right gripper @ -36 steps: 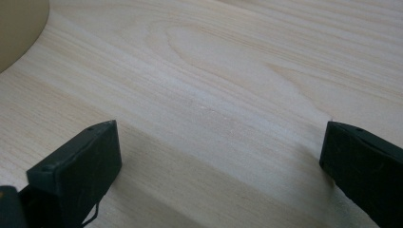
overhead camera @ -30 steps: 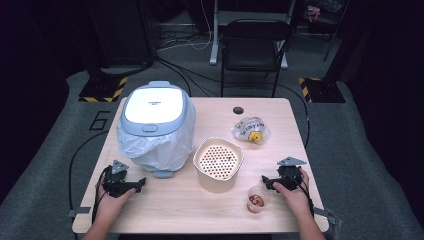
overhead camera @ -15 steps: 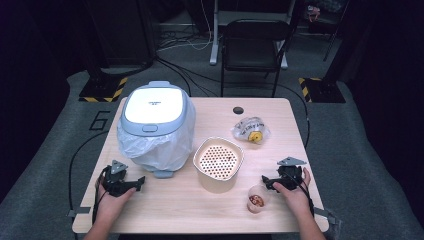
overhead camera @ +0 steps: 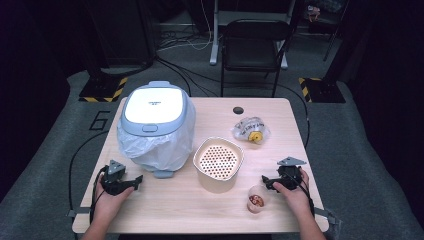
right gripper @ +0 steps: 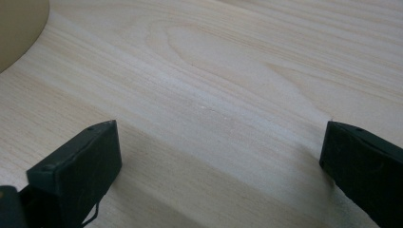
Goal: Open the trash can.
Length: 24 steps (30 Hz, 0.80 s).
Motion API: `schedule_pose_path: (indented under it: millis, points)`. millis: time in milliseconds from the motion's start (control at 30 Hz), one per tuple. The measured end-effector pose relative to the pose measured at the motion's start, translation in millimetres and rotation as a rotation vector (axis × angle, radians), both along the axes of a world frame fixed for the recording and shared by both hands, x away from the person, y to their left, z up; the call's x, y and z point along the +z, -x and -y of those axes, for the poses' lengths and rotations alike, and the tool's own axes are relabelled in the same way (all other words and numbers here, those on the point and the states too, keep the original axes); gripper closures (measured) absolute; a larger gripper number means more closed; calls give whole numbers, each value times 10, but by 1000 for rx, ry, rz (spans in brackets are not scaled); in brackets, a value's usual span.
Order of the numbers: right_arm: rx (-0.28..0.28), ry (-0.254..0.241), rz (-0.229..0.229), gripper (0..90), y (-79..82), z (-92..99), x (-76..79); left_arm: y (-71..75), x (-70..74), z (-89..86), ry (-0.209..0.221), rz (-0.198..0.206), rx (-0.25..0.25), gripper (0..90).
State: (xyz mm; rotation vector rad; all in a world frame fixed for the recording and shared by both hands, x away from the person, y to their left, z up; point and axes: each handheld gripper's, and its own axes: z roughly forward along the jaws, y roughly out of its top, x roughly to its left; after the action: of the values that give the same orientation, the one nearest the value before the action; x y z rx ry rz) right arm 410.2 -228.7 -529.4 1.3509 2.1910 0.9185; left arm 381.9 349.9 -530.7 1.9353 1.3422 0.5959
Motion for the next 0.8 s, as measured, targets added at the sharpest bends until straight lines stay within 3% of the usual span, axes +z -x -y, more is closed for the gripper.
schedule_pose_path:
  millis: [167, 200, 233, 267, 300, 367, 400, 433, 500, 600, 667, 767, 800]
  points:
    - [0, -1, 1, 0, 0, 0, -1, 5, 12, -27, -5, 4, -8, 237]
    - [0, -1, 0, 0, 0, 0, 0, 16, 4, -28, 13, 14, -5, 285]
    - [0, -1, 0, 0, 0, 0, 0, 20, 8, -41, 4, 20, -12, 351]
    - [0, -1, 0, 0, 0, 0, 0, 34, 12, -45, 11, 13, -19, 351]
    - [0, -1, 0, 0, 0, 0, 0, 48, 41, -45, 8, 1, -36, 465]
    - [0, -1, 1, 0, 0, 0, -1, 53, 58, -40, -3, -8, -45, 547]
    - [0, -1, 1, 0, 0, 0, -1, 76, 110, -26, -44, 7, -77, 581]
    - [0, -1, 1, 0, 0, 0, -1, 89, 130, -9, -57, 34, -85, 619]
    - [1, -2, -1, 0, 1, 1, 0, 126, 212, 4, -78, 48, -116, 690]
    - [4, -2, -1, 0, 1, 4, 0, 167, 280, 41, -72, 71, -126, 753]
    - [10, -2, 3, 0, -1, 9, -1, 224, 378, 103, -113, 107, -163, 869]
    - [11, -1, 2, 0, -1, 10, -1, 258, 428, 157, -130, 130, -181, 900]
    - [11, -2, 2, 0, -1, 10, -1, 281, 465, 209, -159, 152, -206, 900]
